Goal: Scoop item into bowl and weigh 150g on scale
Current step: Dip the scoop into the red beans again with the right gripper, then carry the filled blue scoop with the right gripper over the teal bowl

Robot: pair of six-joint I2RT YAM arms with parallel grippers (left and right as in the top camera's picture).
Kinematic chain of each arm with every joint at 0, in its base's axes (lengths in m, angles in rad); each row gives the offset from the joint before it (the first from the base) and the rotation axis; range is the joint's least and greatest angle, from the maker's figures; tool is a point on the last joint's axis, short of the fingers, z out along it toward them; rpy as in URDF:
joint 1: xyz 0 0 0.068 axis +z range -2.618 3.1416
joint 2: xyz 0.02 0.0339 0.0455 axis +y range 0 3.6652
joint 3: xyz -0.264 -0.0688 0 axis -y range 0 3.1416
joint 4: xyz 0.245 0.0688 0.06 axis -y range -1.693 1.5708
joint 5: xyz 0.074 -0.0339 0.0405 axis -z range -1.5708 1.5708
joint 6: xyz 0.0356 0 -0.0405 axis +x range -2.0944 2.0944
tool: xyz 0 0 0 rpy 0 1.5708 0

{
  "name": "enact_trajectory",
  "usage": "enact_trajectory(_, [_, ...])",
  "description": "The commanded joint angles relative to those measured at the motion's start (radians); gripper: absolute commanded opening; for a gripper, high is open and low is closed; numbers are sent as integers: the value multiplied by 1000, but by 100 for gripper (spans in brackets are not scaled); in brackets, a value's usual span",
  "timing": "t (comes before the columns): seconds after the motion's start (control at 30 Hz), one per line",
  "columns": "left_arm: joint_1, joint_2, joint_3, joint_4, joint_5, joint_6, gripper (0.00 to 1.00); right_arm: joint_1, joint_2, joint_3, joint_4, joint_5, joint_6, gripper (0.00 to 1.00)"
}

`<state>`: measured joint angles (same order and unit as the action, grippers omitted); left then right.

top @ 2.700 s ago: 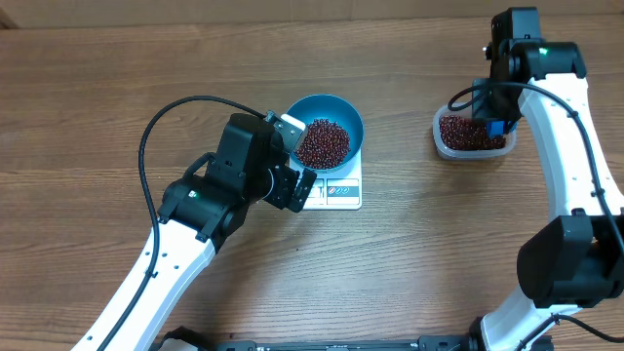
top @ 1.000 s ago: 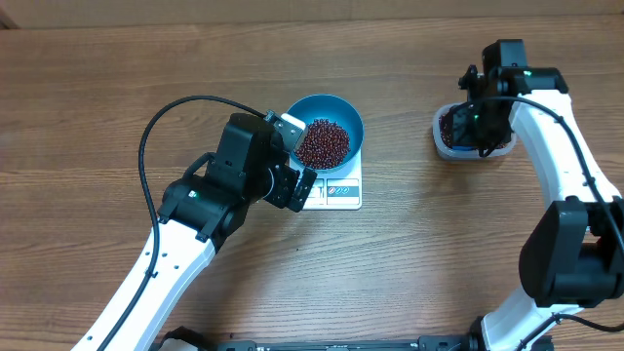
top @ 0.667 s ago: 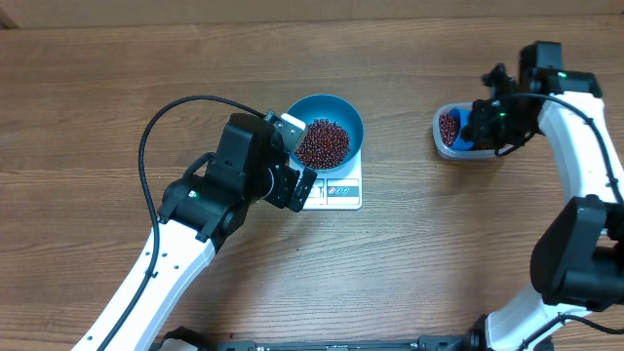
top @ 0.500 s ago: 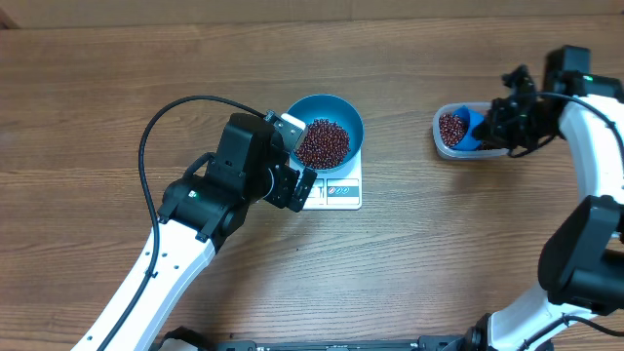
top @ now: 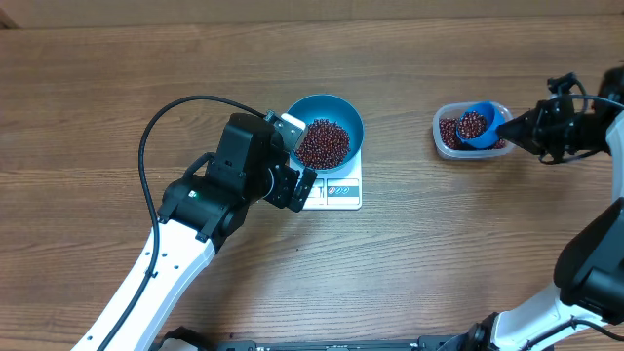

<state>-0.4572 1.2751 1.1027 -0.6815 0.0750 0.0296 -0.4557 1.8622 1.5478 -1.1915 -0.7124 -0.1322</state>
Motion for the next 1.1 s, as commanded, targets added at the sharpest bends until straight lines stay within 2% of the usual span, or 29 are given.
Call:
enact_trajectory(0.0, [5, 0, 0, 4, -4, 16, 100, -45, 5, -4, -2, -151, -35, 4])
enact_trajectory(0.23, [5, 0, 0, 5, -4, 16, 100, -93, 5, -4, -26, -280, -88, 4])
enact_trajectory(0.5, [5, 0, 0, 5, -4, 15, 99, -74, 5, -2, -46, -366, -113, 4])
enact_trajectory(1.07, [5, 0, 0, 5, -3, 15, 100, 192, -35, 122, -47, -362, -105, 4])
